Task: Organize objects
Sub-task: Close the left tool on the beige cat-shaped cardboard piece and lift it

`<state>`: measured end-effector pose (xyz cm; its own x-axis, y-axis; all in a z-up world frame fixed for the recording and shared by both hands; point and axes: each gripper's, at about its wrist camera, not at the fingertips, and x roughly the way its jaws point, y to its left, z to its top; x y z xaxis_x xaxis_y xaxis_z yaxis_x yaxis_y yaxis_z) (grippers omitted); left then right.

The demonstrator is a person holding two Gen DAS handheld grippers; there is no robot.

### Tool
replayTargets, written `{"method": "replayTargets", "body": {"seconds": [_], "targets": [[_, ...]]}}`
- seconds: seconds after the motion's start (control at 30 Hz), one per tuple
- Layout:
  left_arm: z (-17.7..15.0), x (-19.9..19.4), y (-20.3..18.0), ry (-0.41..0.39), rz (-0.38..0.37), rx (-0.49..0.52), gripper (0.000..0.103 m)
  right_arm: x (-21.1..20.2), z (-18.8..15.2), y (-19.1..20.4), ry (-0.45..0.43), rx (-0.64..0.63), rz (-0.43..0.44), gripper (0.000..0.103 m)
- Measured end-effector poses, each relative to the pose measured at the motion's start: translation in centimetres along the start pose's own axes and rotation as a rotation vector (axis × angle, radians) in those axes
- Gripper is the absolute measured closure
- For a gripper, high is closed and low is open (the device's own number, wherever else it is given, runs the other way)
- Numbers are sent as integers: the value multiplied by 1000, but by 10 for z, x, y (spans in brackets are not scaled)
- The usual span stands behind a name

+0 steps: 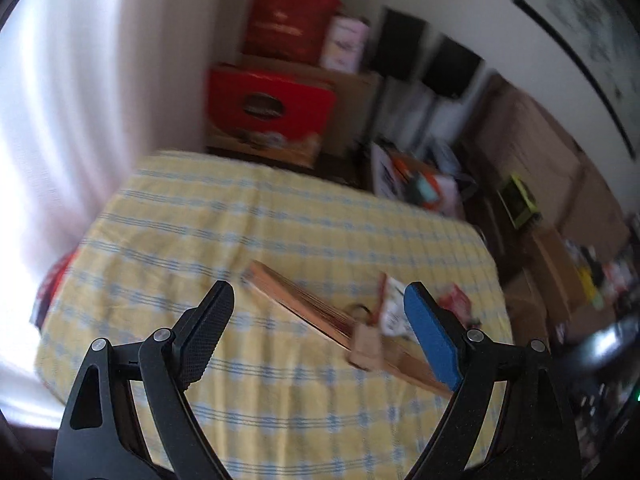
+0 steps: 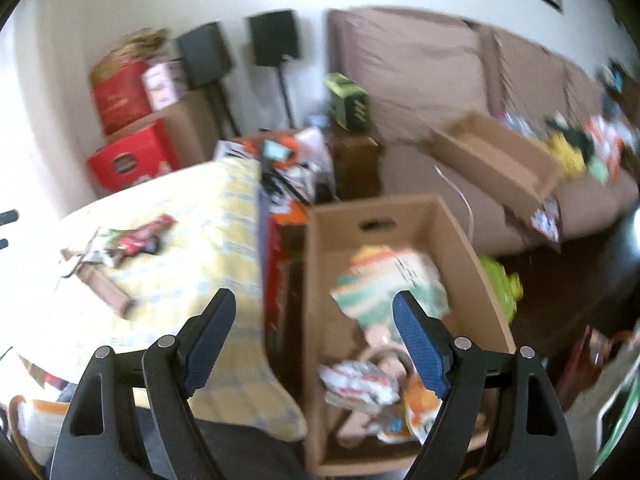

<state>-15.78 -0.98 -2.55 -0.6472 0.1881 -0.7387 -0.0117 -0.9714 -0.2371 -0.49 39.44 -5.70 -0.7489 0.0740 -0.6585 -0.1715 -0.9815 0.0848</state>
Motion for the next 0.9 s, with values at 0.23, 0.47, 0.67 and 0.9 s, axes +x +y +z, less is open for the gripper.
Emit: {"method": "replayTargets", "body": {"seconds": [0.23,0.47,0.67,0.9], "targets": [[-32,54,-41,158,18,224,17,-7,13,32,-6,-67,5,20],[-49,80,-50,175,-12,248,59,-4,24,39,-9,-82,-43,20],[-47,79,-34,162,-97,193,72,-4,41,53,-32,-95,-46,20],[-31,57,-2,116,-183,63,72,6,48,83,-27,-140,-16,20]]}}
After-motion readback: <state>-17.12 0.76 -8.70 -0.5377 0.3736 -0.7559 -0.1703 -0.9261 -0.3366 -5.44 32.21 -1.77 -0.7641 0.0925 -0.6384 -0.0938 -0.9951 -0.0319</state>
